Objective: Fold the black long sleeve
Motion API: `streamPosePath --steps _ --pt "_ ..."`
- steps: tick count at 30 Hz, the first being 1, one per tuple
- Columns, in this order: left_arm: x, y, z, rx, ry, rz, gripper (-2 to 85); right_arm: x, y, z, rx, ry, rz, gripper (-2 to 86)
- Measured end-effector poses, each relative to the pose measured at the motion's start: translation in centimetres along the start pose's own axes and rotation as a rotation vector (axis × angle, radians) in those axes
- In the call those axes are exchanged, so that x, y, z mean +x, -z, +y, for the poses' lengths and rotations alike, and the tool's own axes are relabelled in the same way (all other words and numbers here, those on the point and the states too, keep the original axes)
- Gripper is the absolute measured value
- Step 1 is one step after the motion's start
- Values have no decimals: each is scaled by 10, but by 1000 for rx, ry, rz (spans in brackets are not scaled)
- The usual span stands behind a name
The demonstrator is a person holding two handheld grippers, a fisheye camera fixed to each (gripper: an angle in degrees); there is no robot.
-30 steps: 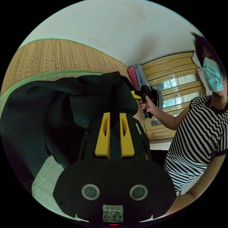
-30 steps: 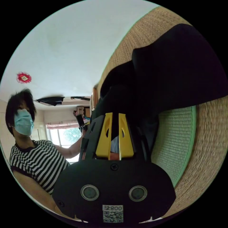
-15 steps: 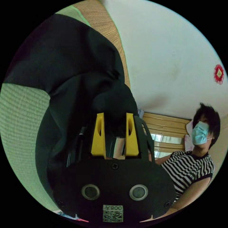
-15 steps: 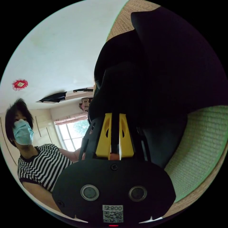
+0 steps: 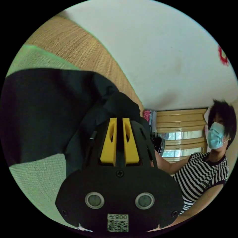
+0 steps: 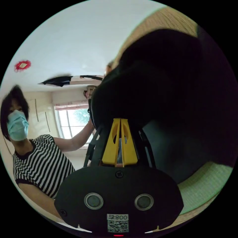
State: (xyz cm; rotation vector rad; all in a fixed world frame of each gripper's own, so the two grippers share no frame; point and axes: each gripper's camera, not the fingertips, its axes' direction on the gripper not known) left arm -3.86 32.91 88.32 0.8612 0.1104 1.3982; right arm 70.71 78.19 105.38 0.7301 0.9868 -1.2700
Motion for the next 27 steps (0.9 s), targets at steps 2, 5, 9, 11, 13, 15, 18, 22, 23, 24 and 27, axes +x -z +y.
streamPosePath --steps 2,5,9,11,13,15,18,22,23,24,27 --pt "-26 14 22 61 94 48 81 13 -7 16 34 -46 -83 5" --pt "-38 24 50 90 151 104 116 13 -7 33 115 -47 -113 12" --pt "-43 11 76 12 192 155 135 -1 -5 39 194 -10 -169 39" --pt "-48 -4 79 -39 194 163 139 -12 -10 37 187 4 -127 62" --pt "-54 -10 75 -22 191 175 139 -22 -20 31 169 13 -55 76" --pt "-59 -10 71 17 182 223 133 -25 -28 28 165 9 -53 80" --pt "-69 -5 71 77 189 209 91 -26 -39 26 184 8 -92 82" --pt "-83 10 80 146 199 268 34 -40 -49 25 217 38 -109 77" --pt "-83 17 84 158 180 275 26 -43 -50 25 219 49 -105 75" --pt "-83 20 87 165 172 281 24 -52 -53 25 214 70 -87 73" --pt "-94 40 107 237 169 365 16 -73 -57 27 216 124 -38 65"
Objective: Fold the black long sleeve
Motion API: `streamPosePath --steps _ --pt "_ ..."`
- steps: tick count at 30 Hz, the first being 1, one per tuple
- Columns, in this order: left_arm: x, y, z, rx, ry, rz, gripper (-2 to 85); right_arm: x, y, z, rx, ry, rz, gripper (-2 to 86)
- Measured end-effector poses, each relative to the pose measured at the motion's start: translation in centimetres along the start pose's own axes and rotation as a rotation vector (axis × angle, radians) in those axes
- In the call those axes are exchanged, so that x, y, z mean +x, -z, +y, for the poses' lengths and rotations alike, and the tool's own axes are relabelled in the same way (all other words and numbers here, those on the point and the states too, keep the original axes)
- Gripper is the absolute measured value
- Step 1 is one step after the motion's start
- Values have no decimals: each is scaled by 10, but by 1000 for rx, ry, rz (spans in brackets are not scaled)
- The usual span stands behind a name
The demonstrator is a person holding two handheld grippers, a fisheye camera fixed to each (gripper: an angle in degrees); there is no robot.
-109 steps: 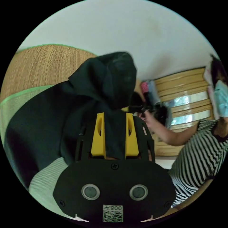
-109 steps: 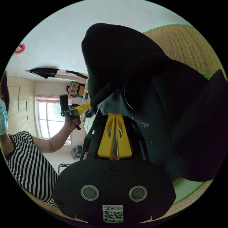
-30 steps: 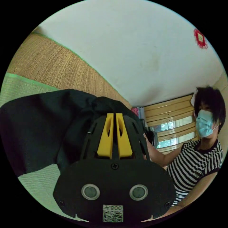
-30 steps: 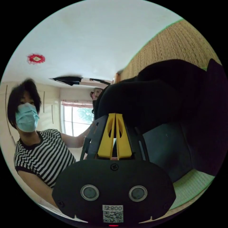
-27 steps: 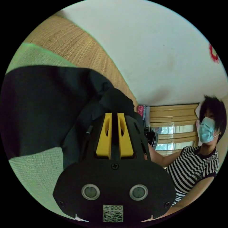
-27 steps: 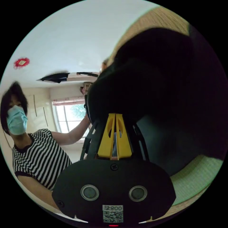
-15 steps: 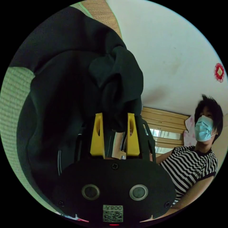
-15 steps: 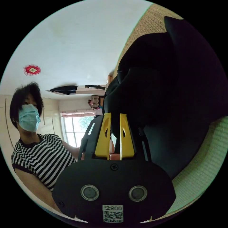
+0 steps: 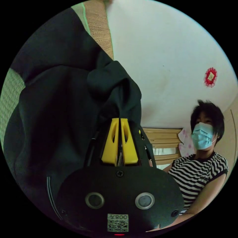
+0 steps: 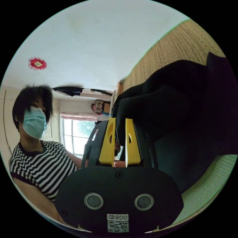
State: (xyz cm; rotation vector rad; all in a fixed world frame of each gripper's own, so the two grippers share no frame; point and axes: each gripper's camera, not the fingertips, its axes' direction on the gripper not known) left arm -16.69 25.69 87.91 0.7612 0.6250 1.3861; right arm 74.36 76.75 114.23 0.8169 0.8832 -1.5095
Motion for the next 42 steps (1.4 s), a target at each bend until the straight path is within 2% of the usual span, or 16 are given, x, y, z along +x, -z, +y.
streamPosePath --steps 3,8,11,13,17,19,21,24,26,27,29,35,39,42 --pt "-13 24 16 78 19 123 12 -34 -15 -1 -43 111 29 65" --pt "-28 37 36 154 -14 446 10 -87 -79 -4 -212 274 16 83" --pt "-23 33 39 140 -73 570 10 -107 -125 -8 -340 363 207 89" --pt "-19 32 38 141 -105 634 10 -117 -150 -11 -392 431 395 93" --pt "-12 25 34 118 -168 753 13 -122 -167 -14 -446 452 396 98" --pt "-13 21 37 81 -174 755 16 -117 -174 -13 -481 442 382 94" --pt "-20 21 44 53 -143 691 21 -109 -181 -9 -509 437 401 90" --pt "-40 34 65 47 -20 463 38 -83 -200 5 -596 398 402 75" --pt "-39 47 78 7 25 232 56 -61 -216 19 -671 386 481 62" --pt "-36 49 80 -4 30 177 62 -47 -224 24 -708 327 515 60" --pt "-20 55 79 -26 20 53 98 -36 -224 28 -698 268 462 59" --pt "39 34 31 -44 -190 -163 146 -69 -173 20 -462 251 411 70" --pt "63 0 -3 -120 -307 -293 159 -85 -101 3 -153 231 584 88" --pt "69 -26 -22 -188 -321 -329 158 -65 -74 -12 -53 160 693 98"
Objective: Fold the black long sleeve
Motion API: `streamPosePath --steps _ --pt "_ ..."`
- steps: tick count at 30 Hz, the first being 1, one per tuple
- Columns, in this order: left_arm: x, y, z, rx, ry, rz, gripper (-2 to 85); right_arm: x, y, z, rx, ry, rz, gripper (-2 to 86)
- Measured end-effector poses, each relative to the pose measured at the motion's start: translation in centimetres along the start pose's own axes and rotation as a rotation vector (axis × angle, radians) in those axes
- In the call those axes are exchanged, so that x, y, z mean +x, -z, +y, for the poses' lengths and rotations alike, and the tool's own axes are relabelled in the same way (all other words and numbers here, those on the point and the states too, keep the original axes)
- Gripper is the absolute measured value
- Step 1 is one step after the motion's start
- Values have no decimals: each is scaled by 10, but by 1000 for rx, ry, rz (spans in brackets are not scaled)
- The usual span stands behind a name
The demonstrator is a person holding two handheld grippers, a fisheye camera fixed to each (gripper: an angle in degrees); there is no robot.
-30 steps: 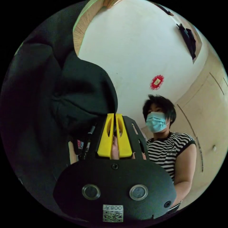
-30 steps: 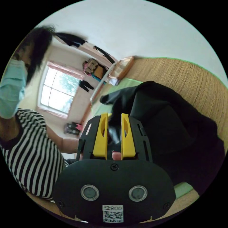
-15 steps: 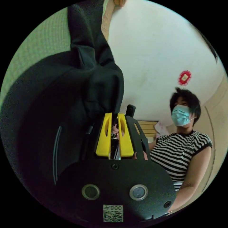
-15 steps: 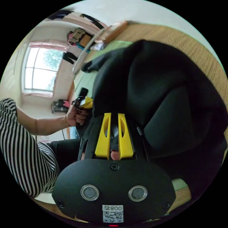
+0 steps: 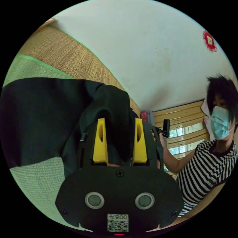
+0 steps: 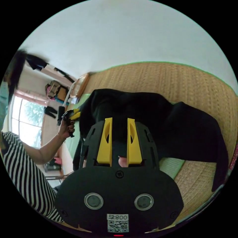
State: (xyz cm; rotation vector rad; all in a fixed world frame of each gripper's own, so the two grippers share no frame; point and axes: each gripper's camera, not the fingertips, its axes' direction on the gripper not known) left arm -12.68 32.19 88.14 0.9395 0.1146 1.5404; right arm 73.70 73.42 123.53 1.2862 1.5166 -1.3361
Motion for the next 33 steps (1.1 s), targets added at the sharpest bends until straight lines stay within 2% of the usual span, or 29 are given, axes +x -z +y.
streamPosePath --steps 5,8,10,15,17,22,24,27,30,33 --pt "16 -1 -3 -54 12 -114 150 40 -25 -23 2 -108 -171 101" --pt "13 12 -1 0 71 -120 148 49 -32 -33 -33 -119 -163 91" --pt "13 11 -9 22 65 -87 146 60 -31 -36 -21 -156 -230 78" --pt "11 -39 -60 -134 22 23 104 76 -33 -47 -81 -152 -275 29" --pt "15 -60 -73 -219 -4 50 34 78 -21 -48 -75 -128 -261 18" --pt "40 -32 -74 24 -131 -2 18 106 52 -37 160 -67 -315 7" --pt "42 -29 -72 63 -144 7 17 120 67 -34 226 -63 -344 6" --pt "32 -44 -71 30 -143 -44 19 142 59 -38 220 -64 -349 7" --pt "6 -54 -69 82 -39 96 26 173 38 -46 176 -134 -374 10" --pt "0 -55 -63 98 -9 79 50 193 36 -50 189 -163 -456 23"
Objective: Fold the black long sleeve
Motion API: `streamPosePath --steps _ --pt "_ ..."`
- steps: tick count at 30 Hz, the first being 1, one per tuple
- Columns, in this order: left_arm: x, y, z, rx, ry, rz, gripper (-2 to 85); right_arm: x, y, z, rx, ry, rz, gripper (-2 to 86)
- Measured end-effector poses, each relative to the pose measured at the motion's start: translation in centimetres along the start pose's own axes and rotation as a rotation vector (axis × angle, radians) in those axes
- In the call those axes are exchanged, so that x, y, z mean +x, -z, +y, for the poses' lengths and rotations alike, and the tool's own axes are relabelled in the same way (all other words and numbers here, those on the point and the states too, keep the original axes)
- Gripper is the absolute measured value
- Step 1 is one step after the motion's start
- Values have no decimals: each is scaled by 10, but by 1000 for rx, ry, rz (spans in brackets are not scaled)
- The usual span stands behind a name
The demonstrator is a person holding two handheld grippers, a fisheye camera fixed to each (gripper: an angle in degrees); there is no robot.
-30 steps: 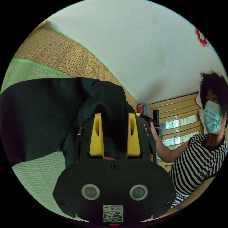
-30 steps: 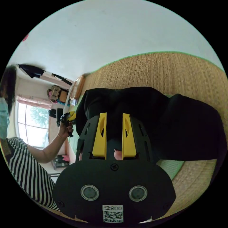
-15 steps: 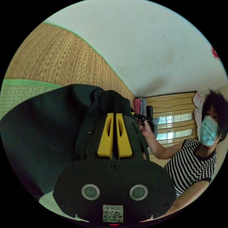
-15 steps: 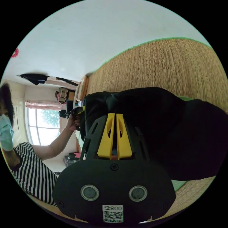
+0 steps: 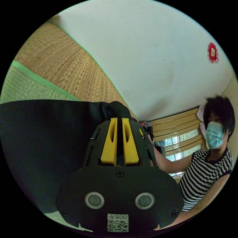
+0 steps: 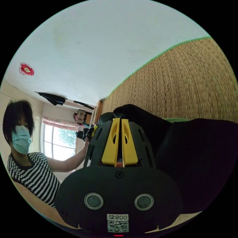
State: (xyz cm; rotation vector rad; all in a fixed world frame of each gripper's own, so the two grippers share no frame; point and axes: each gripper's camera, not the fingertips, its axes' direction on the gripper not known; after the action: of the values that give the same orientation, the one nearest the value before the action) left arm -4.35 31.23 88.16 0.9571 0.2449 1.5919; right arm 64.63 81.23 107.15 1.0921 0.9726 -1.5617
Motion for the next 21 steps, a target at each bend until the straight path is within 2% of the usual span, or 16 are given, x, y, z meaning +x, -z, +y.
streamPosePath --steps 3,5,8,10,13,17,20,21 --pt "8 11 10 19 21 -9 109 -5 13 -2 -26 32 27 47" --pt "21 19 26 25 60 -83 150 -6 27 4 -18 19 62 65" --pt "36 16 54 -38 124 -195 176 -5 48 23 -6 -46 61 90" --pt "38 7 69 -77 175 -195 178 -12 51 42 -49 -85 61 105" --pt "26 -11 82 -86 278 -119 160 -18 37 62 -145 -140 49 113" --pt "7 -32 83 -45 336 54 45 -11 11 63 -255 -184 6 78" --pt "12 -36 75 28 255 152 26 -1 8 53 -252 -181 -63 35" --pt "15 -36 72 57 221 189 25 -4 17 47 -198 -138 -116 27"
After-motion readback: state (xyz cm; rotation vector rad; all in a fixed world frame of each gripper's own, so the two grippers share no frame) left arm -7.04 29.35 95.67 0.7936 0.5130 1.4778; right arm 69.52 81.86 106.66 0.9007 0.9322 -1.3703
